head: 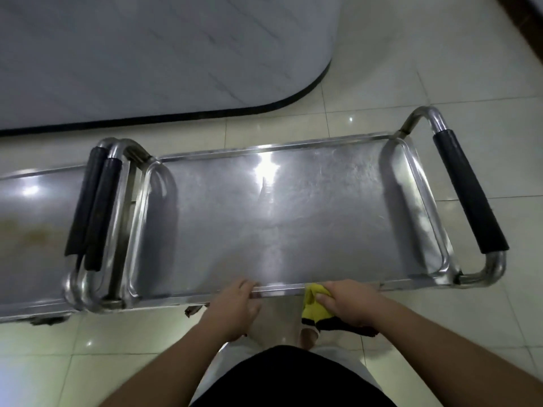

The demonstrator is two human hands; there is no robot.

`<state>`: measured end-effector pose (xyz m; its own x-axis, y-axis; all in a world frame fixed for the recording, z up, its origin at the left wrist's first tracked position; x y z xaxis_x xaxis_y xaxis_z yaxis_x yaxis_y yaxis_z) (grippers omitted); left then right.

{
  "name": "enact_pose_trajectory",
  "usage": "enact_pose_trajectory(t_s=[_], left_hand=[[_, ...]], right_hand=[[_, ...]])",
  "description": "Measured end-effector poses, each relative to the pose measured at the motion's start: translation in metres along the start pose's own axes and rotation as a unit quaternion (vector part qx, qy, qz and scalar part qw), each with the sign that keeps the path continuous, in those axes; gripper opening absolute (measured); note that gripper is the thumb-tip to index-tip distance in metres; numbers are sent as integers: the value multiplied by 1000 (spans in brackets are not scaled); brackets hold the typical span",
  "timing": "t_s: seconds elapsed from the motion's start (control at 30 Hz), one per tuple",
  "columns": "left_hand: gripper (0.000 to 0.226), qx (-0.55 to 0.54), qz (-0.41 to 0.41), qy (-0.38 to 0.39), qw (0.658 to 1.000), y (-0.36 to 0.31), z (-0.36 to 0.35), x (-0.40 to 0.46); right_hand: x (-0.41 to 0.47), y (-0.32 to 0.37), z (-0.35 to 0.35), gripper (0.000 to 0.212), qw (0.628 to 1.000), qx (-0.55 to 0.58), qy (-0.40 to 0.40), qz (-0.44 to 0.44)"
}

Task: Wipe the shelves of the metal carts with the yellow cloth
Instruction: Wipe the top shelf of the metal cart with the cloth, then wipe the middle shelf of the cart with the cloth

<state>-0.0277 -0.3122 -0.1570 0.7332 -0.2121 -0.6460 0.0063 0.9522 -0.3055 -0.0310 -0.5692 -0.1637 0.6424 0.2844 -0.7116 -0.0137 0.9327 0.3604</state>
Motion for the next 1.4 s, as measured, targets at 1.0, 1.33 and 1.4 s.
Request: enact_pose_trajectory(t_s=[1.0, 1.33, 1.4], left_hand=[[53, -153, 133, -1, 979, 281, -92, -170], [44, -240, 186, -45, 952, 266, -164, -140], [45, -244, 182, -61, 950, 271, -166, -124]], right_hand=[[-18, 204, -156, 40, 991, 99, -79, -40], [28, 140, -204, 51, 970, 210, -75, -94], [41, 135, -213, 49, 969, 213, -77, -100]])
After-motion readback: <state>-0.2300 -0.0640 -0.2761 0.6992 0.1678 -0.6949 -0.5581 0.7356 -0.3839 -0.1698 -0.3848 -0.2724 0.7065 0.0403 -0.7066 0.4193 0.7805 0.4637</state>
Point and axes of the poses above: each hand's wrist, its own x-axis towards the middle knuckle, its own z-axis out of the back of the hand, y = z × x, the point moved 7 cm from there along x, towards the middle knuckle, and after that the axes turned 1 degree about -x, right-handed, at the moved point
